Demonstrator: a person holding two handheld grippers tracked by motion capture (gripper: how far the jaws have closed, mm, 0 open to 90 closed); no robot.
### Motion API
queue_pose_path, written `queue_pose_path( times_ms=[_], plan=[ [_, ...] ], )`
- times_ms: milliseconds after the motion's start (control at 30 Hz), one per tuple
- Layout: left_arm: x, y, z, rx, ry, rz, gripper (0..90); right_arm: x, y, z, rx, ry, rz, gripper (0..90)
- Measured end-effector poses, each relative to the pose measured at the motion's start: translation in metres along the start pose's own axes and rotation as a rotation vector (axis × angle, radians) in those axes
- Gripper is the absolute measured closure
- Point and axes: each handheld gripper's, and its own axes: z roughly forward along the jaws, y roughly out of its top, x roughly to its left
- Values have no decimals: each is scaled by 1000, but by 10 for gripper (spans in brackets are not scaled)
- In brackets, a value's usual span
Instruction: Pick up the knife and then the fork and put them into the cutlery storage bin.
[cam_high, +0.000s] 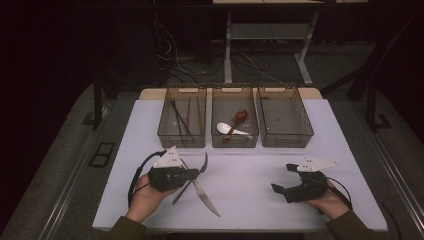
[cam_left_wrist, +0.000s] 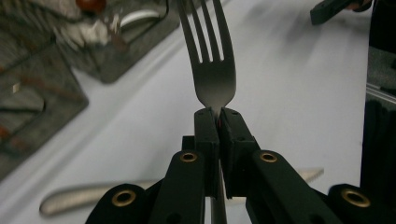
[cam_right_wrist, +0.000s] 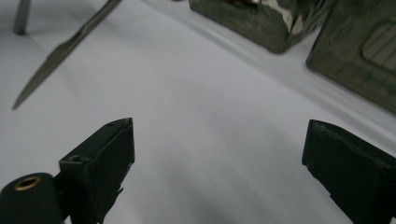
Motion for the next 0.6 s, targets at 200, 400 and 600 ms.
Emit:
queue_pose_path(
  times_ms=[200,400,600],
  plan=[
    [-2,24,16,-26,2,40,858,3,20,0,-42,12,-7,91],
    [-4,43,33,-44,-12,66,858,8,47,1,-112,33,19,146],
    [-8,57,50,-42,-26,90,858,22,84,8,-188,95,46,213]
  ],
)
